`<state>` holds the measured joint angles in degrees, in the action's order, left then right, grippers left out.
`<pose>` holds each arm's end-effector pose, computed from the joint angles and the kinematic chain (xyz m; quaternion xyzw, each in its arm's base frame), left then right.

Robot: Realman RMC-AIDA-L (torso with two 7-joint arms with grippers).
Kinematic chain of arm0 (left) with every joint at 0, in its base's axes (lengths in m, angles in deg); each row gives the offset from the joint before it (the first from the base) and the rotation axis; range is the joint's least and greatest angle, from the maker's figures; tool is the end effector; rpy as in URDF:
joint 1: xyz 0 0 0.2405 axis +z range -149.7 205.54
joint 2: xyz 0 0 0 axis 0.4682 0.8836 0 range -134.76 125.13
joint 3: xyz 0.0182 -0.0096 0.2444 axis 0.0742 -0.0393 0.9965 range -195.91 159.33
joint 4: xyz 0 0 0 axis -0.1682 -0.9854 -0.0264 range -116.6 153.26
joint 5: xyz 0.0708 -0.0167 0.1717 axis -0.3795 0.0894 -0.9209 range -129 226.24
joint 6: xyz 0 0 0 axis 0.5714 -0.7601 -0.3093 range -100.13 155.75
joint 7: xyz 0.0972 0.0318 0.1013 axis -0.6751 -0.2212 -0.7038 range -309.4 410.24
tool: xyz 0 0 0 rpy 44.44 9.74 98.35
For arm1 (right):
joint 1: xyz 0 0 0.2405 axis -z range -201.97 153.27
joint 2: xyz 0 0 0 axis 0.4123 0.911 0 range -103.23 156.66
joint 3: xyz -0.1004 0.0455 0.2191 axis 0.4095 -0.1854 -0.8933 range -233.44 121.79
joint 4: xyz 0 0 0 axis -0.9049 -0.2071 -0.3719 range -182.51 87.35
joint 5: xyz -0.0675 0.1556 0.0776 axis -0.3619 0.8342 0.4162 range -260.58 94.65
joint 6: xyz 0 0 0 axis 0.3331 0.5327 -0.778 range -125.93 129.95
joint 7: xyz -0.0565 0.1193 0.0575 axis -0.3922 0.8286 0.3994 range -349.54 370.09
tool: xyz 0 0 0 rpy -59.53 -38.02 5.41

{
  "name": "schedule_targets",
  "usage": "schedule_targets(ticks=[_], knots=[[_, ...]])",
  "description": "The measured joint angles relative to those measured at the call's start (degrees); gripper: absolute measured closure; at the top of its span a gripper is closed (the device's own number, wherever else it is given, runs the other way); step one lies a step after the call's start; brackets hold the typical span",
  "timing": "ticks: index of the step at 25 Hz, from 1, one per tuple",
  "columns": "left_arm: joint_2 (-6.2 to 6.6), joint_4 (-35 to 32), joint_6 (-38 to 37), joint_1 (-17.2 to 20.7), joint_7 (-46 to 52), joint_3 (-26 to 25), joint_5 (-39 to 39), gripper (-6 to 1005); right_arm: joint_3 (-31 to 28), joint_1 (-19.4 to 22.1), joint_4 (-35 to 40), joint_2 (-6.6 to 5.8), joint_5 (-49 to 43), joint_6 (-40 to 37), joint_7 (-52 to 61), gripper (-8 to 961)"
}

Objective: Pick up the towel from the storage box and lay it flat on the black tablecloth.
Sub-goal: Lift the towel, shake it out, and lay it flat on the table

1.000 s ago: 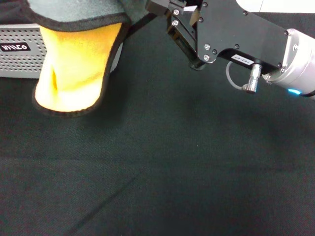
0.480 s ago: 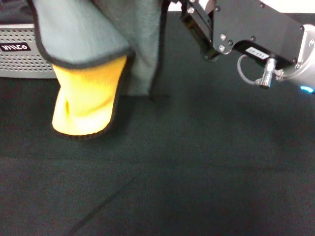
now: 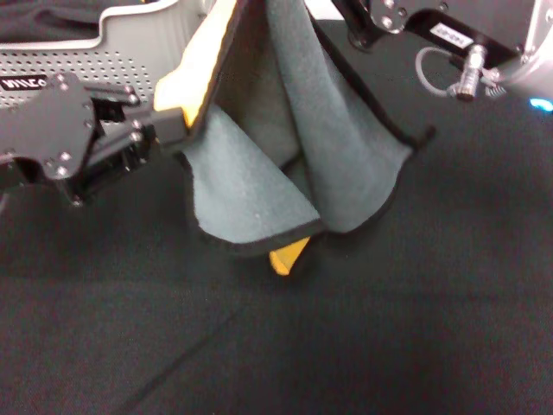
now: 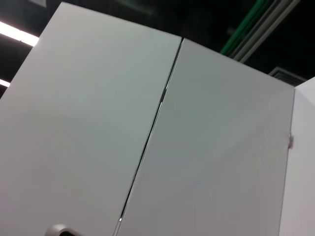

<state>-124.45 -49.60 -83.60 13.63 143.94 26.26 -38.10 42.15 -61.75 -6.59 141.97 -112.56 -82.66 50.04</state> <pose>-0.1958 0.2402 0.0950 -0.9078 -0.1084 -0.3908 0.1066 0.0619 0.3158 0.0147 -0.7970 -0.1538 0.5617 0.1602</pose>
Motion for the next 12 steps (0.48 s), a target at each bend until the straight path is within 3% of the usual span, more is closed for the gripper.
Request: schedule_targets(ticks=[7,12], knots=[[0.08,7.23,0.11,-1.56,-4.85,1.17,-1.67,899,-2.52,-1.02,5.09,0.13,-5.2,4.3,3.09,947],[0.01,10.03,0.13,-1.79,-7.5,1.2,-1.69,807,-2.72,-1.8,7.01,0.34,-7.25,6.88,3.98,947]])
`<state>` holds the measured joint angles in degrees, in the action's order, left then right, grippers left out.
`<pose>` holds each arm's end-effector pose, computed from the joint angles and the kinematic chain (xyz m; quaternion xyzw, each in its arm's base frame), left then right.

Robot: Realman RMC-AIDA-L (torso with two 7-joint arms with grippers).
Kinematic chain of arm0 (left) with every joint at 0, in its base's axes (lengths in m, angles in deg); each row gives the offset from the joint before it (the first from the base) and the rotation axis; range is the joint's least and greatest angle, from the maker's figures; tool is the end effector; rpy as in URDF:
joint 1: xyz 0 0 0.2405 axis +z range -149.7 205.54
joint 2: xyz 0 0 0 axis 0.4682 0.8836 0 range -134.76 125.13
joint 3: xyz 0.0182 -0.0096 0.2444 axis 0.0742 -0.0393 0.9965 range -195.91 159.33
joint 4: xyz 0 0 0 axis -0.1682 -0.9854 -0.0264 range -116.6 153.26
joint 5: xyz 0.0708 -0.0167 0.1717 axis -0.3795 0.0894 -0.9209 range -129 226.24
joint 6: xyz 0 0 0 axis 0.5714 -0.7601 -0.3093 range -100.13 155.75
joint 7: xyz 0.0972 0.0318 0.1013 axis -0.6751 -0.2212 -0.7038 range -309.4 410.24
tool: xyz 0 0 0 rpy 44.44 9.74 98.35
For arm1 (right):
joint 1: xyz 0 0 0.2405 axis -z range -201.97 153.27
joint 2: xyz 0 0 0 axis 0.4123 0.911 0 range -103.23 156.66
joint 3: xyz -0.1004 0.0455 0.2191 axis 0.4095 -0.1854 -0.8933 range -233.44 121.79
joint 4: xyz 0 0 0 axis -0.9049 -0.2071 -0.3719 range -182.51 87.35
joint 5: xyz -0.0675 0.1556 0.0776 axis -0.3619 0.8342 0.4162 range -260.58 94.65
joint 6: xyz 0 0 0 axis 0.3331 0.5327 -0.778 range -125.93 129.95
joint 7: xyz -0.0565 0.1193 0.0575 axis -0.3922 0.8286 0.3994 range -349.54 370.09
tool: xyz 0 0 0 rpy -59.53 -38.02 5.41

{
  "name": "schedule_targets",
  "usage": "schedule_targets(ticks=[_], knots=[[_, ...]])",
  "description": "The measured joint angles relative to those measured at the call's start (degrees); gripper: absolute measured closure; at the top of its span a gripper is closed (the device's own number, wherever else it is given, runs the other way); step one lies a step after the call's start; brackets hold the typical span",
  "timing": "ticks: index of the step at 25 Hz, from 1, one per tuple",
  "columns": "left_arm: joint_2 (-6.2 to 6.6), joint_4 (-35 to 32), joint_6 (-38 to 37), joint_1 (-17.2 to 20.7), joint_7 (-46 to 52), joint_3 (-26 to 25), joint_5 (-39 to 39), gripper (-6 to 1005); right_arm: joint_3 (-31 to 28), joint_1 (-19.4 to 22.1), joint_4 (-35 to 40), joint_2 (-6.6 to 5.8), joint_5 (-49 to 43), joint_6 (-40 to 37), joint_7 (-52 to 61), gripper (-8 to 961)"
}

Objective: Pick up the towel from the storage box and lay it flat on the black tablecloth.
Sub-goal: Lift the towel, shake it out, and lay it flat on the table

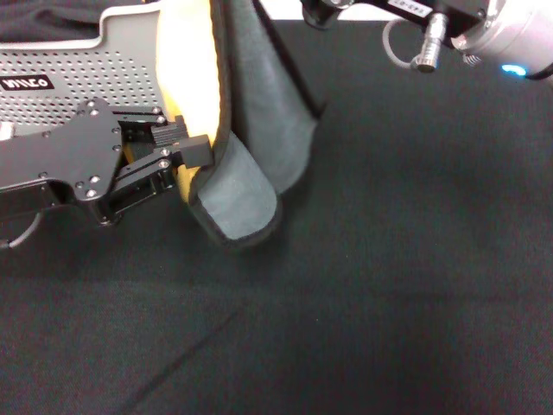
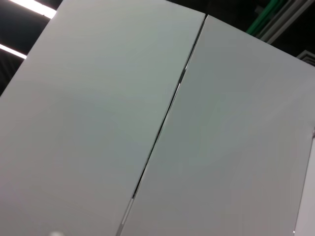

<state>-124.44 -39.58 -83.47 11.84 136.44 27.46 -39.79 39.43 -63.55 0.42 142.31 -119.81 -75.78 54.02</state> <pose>-0.2056 0.2429 0.0723 -0.9019 -0.1123 -0.4076 0.0886 0.0349 0.3226 0.0127 -0.8140 -0.1836 0.5291 0.1541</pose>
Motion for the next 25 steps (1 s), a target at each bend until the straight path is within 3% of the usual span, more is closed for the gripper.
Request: schedule_targets(ticks=[15,25], knots=[[-0.24,8.15,0.97,0.33,-8.69,-2.37,0.88,793,-0.16,0.07,4.19,0.31,-0.04,8.05,0.18,948],[-0.25,9.85,1.51,0.23,-10.53,-3.56,0.88,792,-0.42,-1.46,4.64,0.64,1.02,13.27,-0.42,948]])
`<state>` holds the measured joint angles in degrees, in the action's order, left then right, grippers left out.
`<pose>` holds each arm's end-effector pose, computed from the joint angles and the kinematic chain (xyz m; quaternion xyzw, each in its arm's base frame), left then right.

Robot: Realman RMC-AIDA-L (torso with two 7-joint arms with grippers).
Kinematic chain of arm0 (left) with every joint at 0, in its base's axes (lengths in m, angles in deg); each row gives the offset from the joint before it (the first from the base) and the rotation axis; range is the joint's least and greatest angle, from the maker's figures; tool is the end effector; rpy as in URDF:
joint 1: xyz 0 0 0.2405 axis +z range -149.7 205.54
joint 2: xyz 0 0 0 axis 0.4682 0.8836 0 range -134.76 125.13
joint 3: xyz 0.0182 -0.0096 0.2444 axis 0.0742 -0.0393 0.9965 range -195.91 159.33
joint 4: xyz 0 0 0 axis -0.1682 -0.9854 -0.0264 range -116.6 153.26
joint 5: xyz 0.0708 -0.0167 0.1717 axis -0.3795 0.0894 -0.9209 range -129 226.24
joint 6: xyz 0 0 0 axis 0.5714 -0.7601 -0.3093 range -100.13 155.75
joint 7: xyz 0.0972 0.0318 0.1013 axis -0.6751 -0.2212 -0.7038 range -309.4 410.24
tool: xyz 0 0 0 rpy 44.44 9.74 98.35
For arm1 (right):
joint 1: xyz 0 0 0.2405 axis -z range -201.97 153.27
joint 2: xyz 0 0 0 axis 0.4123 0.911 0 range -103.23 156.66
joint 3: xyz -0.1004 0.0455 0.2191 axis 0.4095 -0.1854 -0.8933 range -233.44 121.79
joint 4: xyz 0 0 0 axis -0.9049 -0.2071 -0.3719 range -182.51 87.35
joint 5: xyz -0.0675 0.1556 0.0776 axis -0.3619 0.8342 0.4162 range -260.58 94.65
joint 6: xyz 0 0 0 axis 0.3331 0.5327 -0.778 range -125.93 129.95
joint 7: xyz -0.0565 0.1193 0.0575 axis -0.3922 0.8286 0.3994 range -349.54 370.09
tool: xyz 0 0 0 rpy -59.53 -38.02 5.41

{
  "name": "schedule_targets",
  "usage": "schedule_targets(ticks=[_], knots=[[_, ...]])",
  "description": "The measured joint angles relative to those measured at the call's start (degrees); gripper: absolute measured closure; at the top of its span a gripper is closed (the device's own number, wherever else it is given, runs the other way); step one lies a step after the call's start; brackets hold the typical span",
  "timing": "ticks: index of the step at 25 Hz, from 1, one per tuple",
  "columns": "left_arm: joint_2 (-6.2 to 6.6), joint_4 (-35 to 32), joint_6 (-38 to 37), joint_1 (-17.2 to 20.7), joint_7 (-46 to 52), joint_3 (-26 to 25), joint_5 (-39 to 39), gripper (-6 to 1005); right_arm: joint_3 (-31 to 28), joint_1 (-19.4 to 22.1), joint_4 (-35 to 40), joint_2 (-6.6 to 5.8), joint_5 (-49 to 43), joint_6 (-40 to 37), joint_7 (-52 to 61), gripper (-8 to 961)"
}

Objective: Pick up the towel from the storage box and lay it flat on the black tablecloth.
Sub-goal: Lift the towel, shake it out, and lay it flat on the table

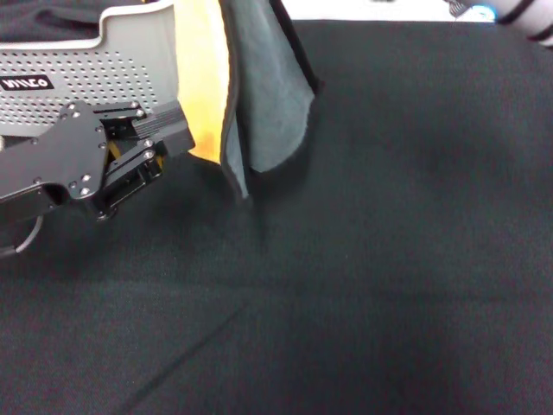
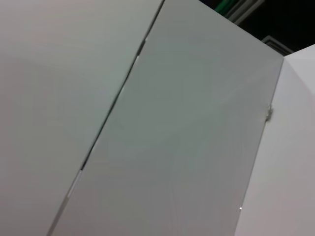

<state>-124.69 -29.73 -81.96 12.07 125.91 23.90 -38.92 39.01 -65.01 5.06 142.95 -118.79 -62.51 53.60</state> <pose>-0.2251 0.2425 0.0642 -0.8774 -0.1110 -0.4431 0.1468 0.0140 0.3471 0.0147 -0.8171 -0.1651 0.5041 0.2257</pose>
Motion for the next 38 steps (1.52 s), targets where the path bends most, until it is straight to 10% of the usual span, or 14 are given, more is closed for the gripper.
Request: schedule_targets(ticks=[38], knots=[[-0.58,31.53,6.83,-0.68,-30.03,0.18,5.93,487,7.9,-12.63,-7.61,0.04,5.91,11.53,-4.4,948]])
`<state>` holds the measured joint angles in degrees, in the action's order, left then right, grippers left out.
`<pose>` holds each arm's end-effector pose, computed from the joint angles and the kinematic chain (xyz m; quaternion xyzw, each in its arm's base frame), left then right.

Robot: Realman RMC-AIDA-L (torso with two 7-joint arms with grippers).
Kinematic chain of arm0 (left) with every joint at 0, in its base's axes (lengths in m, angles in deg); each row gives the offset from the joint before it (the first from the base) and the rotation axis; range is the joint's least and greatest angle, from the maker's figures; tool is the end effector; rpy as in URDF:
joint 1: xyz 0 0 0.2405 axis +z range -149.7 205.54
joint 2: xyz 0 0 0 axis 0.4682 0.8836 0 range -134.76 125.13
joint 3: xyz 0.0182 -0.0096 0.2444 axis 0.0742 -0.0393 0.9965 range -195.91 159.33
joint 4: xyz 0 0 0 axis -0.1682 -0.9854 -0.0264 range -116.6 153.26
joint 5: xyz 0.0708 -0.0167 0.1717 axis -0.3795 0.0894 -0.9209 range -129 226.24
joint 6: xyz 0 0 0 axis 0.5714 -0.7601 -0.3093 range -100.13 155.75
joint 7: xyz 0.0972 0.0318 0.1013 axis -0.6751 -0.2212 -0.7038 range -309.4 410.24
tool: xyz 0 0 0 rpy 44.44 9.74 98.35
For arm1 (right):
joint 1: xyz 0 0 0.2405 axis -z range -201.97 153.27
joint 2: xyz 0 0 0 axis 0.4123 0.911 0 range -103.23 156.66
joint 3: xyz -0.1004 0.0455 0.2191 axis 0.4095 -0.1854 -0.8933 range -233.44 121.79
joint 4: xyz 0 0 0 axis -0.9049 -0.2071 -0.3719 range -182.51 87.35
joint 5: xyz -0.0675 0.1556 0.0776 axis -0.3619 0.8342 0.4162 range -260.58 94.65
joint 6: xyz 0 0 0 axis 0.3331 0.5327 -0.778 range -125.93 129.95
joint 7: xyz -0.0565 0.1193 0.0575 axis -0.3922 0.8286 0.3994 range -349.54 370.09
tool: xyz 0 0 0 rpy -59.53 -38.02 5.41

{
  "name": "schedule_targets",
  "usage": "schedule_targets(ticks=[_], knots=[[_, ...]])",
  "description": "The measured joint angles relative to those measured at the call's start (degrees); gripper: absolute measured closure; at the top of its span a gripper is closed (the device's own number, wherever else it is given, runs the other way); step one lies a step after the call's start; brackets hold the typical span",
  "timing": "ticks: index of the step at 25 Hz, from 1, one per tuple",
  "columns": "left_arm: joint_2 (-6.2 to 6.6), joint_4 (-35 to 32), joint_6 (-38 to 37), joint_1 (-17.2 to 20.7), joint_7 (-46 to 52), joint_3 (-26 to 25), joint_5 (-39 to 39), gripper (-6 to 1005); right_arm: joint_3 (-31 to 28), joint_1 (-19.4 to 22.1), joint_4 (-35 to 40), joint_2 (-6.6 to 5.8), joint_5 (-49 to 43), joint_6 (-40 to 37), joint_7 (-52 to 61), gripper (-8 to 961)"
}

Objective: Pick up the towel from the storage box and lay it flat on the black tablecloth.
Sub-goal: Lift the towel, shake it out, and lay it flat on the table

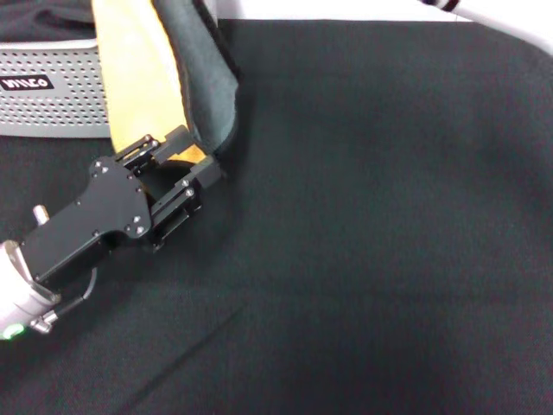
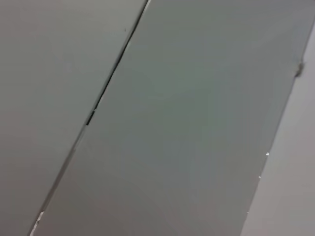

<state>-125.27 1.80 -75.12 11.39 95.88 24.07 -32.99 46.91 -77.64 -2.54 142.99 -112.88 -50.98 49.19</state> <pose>-0.2561 0.2277 0.0041 -0.8191 -0.1463 -0.4855 0.2683 -0.0292 0.3701 -0.0246 -0.8483 -0.1753 0.4462 0.2250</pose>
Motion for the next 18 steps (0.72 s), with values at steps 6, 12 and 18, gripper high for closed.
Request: schedule_targets(ticks=[6,12,18], knots=[[0.07,2.6,1.59,0.57,-4.06,-0.07,1.43,484,1.46,-1.2,-0.59,0.0,0.73,0.84,-1.5,947],[0.06,4.76,2.94,2.28,-10.12,-0.1,6.11,485,1.51,-1.38,-0.27,-0.01,0.76,1.82,-2.68,947],[0.01,8.83,3.35,1.69,-15.27,-0.09,7.61,487,0.78,-1.81,-0.62,-0.01,5.1,1.93,-6.86,947]])
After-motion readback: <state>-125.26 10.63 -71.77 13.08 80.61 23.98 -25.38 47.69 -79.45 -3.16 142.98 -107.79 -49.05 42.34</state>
